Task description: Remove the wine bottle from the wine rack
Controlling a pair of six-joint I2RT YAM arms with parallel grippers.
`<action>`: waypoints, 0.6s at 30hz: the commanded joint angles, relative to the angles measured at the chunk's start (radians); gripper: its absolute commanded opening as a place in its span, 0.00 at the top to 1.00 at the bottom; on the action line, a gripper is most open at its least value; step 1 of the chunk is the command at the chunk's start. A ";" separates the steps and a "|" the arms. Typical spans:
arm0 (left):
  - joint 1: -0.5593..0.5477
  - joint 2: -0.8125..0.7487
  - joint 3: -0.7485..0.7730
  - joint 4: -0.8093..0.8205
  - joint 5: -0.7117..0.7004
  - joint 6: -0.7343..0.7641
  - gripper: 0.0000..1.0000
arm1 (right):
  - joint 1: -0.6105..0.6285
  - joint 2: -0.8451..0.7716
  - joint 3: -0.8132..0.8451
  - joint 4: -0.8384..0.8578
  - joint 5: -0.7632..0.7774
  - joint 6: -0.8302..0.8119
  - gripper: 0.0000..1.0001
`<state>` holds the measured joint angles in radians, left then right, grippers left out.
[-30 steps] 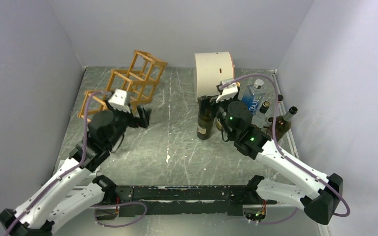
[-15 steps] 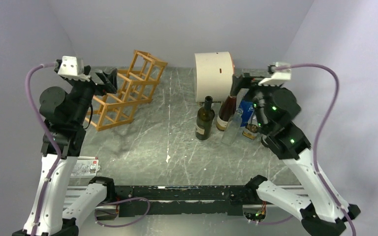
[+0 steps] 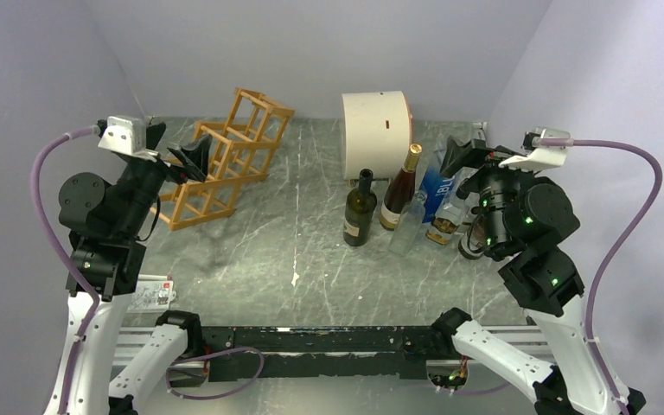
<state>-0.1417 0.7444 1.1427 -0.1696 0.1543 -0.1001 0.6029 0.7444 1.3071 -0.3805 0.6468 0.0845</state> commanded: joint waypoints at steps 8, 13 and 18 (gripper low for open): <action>0.007 -0.040 0.003 -0.041 0.064 0.016 0.01 | -0.004 -0.007 0.007 -0.027 0.010 0.006 0.00; 0.007 -0.039 0.005 -0.037 0.072 0.011 0.01 | -0.004 -0.009 0.005 -0.023 0.022 0.003 0.00; 0.007 -0.030 0.005 -0.042 0.079 0.006 0.01 | -0.004 -0.038 -0.029 -0.011 0.000 -0.005 0.00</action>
<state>-0.1417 0.7113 1.1431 -0.2028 0.1997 -0.0933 0.6029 0.7403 1.3010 -0.4004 0.6476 0.0841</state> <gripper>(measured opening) 0.987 0.997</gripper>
